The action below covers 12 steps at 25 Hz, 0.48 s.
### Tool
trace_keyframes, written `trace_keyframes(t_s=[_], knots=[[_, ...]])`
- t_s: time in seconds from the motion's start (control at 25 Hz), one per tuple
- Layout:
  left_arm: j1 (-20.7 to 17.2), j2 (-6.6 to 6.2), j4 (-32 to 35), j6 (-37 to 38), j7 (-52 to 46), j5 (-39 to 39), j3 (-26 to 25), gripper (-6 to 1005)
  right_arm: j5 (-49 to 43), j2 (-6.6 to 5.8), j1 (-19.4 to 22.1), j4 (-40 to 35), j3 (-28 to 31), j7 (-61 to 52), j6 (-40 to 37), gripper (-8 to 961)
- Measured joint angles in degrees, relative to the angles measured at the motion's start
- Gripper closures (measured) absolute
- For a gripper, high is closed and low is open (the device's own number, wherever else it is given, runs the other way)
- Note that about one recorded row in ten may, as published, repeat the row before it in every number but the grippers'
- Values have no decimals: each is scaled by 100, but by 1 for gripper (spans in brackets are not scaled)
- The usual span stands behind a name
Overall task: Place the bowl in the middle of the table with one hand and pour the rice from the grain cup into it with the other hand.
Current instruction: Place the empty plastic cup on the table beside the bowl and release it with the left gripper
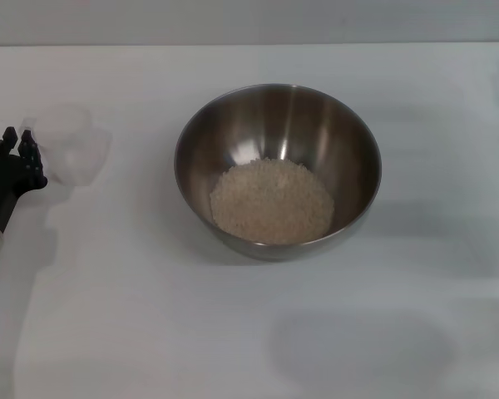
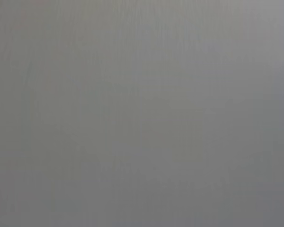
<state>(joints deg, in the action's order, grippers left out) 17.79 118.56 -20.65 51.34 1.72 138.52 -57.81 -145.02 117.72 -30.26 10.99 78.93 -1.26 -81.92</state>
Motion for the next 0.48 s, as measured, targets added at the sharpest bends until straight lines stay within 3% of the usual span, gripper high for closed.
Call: trace_keyframes(t_s=[0.48], knots=[[-363,-8,-90,412,-5,0,57,694,-9,16,13,-26,0,0,-62,317]])
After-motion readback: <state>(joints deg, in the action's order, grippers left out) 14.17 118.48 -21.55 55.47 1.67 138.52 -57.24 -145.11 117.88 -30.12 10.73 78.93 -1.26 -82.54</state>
